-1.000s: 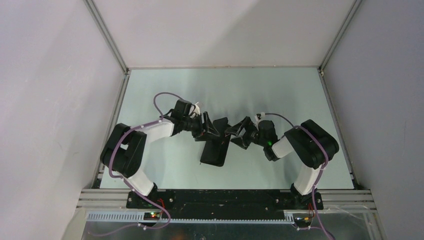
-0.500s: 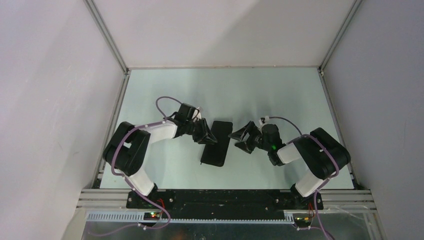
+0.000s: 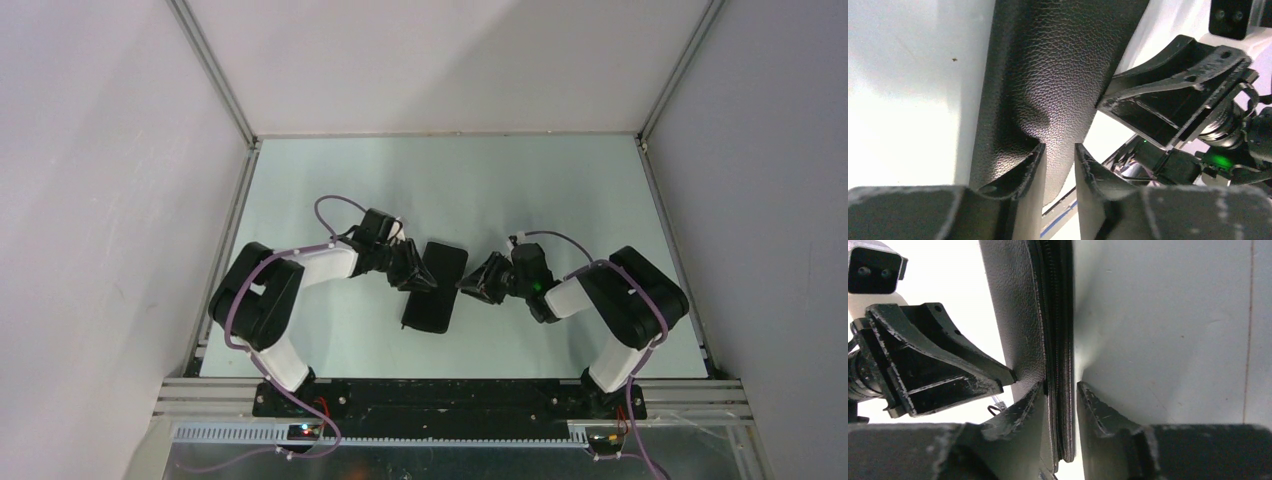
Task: Sort the hair-cutting tools
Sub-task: Close the hairdressing tool bag at the center of the board.
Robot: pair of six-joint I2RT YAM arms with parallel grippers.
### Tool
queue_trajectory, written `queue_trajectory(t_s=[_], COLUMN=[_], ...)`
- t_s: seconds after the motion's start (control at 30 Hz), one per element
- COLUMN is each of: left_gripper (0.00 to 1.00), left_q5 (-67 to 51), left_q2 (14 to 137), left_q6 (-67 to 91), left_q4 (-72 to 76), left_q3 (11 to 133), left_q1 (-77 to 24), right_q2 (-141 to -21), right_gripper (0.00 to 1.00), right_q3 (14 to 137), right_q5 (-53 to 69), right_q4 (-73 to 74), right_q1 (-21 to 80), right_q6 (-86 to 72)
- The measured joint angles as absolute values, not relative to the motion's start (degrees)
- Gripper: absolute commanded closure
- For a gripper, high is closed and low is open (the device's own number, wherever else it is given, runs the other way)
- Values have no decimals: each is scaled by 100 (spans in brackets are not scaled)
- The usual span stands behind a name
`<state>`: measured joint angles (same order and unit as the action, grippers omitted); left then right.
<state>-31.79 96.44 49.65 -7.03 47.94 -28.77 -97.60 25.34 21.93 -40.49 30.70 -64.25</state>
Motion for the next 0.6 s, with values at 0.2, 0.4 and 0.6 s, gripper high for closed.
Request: queue_trajectory(t_s=[0.2, 0.4, 0.6], left_gripper=[49, 33, 34], left_q5=[-3142, -2947, -2561], left_q2=[9406, 8720, 8947], left_q6=[5000, 4624, 3835], left_q4=[-888, -1437, -2075], left_q3=[4794, 4849, 5105], left_q1=[-2873, -2567, -2147], right_q2=[-9828, -9826, -9826], right_gripper=[79, 80, 80], right_q3=[2668, 2845, 3114], right_q5=[2305, 2473, 2613], right_q4=[-3918, -3579, -3096], right_q1=[3033, 2961, 2950], right_q6=[-6307, -6023, -5673])
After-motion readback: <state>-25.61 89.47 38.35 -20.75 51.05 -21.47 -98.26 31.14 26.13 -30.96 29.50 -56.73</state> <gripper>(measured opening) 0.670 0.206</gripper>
